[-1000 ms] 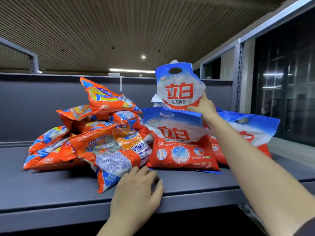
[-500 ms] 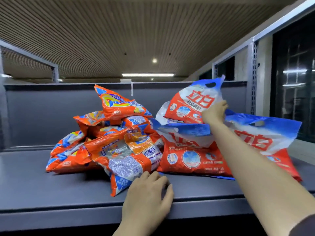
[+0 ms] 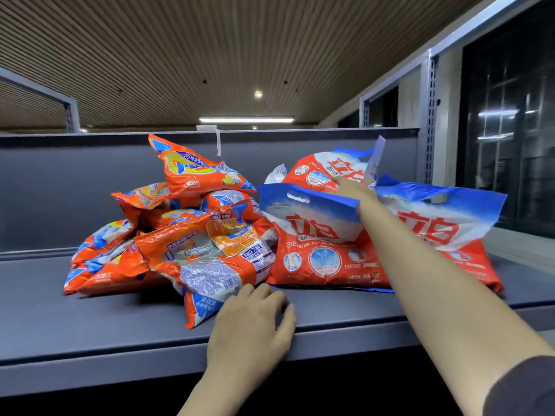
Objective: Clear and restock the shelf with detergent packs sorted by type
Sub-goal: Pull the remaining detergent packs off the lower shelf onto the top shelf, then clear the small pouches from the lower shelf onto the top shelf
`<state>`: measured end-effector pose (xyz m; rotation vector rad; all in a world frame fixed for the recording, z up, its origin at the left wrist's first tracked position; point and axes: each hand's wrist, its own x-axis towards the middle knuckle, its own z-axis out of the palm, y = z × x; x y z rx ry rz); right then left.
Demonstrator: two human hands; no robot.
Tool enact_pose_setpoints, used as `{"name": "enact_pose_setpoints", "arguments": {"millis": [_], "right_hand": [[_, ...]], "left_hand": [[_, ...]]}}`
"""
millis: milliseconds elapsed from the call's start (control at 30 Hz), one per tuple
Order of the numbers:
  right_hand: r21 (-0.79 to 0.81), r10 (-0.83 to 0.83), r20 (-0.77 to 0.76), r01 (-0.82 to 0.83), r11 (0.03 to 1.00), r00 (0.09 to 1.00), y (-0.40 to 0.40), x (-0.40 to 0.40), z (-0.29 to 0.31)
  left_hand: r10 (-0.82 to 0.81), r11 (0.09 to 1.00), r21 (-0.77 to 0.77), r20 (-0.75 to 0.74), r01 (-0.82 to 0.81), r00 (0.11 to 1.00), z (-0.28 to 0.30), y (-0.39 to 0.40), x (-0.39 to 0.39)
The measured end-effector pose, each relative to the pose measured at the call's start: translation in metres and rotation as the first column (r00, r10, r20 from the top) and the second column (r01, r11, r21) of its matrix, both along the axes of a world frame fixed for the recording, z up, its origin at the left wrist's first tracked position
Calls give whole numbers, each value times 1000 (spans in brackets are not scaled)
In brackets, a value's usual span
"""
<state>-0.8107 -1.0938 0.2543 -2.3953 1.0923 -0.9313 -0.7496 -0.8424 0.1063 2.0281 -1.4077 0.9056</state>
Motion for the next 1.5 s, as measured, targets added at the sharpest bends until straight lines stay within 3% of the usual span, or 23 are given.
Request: {"name": "enact_pose_setpoints", "arguments": {"millis": [133,233,467,600,767,1033,1200,1500], "right_hand": [[86,191,182,-209,974,965,0,-18,1],[59,298,387,-346,936,872,11,-32,0],[-99,182,581,-153,983,793,53,-58,-9],[-288,286,469,-162,944,835,88,-82,-33],[-406,384,302,-246,880,873,121,-105,-80],[-309,593,182,-527,792,785,188,-126,-145],[-257,693,74,-657,708,717,232,-118,-179],[-5,779,-262,-808,589,570,312,-57,-212]], "left_hand": [[1,1000,23,-29,0,1000,2,0,-2],[34,999,18,-23,-34,999,3,0,-4],[77,997,-15,-47,-78,996,8,6,-9],[165,982,-77,-105,-173,981,14,29,-9],[279,958,-12,-167,-285,946,11,63,-19],[375,926,76,-276,-369,885,-15,125,-47],[471,879,234,-284,-416,835,-41,182,-48],[647,752,447,-363,-484,671,-72,299,-17]]}}
